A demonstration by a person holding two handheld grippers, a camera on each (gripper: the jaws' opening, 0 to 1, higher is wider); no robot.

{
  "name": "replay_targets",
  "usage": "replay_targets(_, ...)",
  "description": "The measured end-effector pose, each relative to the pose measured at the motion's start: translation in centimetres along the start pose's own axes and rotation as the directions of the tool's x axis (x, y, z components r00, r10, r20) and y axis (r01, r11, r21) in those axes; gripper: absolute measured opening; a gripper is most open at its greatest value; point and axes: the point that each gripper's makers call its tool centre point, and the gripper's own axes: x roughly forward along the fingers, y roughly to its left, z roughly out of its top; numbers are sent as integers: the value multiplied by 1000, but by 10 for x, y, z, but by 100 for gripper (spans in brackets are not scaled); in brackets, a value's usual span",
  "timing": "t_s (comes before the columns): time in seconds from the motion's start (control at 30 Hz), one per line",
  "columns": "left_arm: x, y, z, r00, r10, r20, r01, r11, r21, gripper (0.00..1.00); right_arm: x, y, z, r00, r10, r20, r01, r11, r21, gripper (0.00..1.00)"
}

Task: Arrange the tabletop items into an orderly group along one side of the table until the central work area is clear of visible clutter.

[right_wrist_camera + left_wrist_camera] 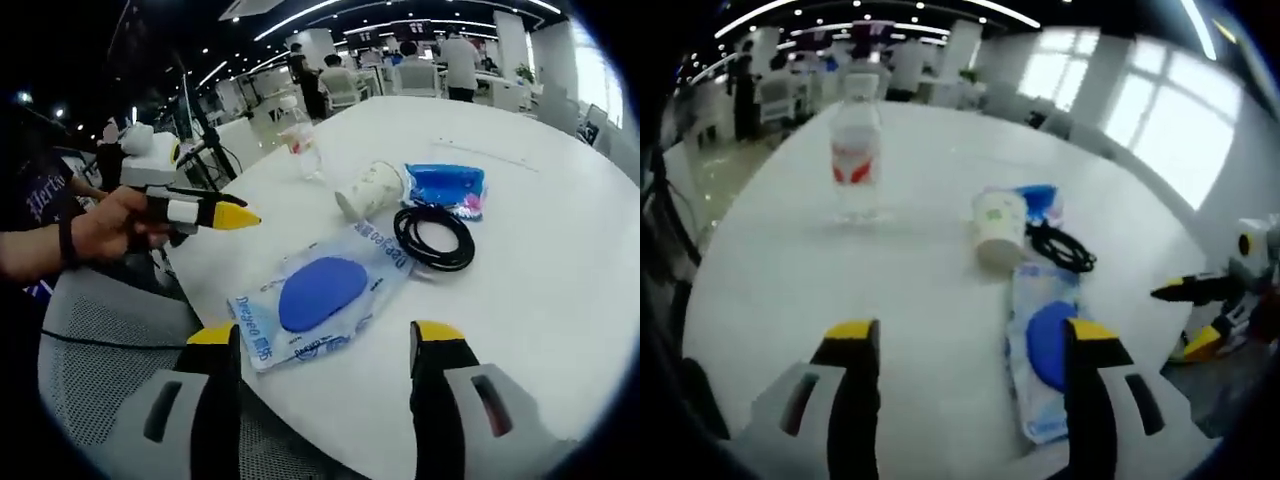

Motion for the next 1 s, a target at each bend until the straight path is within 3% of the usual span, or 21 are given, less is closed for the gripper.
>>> replay_targets(0.4,0,-2,0,1000,-11,-3,11,1000,11,70,33,-44,78,1000,22,-4,-22,983,-185,70)
replay_targets(0.7,-3,3,5,1000,-2,21,2,1000,-11,70,65,-55,109,997,79,-23,-83,959,-270,74)
replay_targets(1.0,-4,5,4,1000,4,16,-4,1000,-15,69,89,-63,114,990,135,-30,-138,969,-204,73)
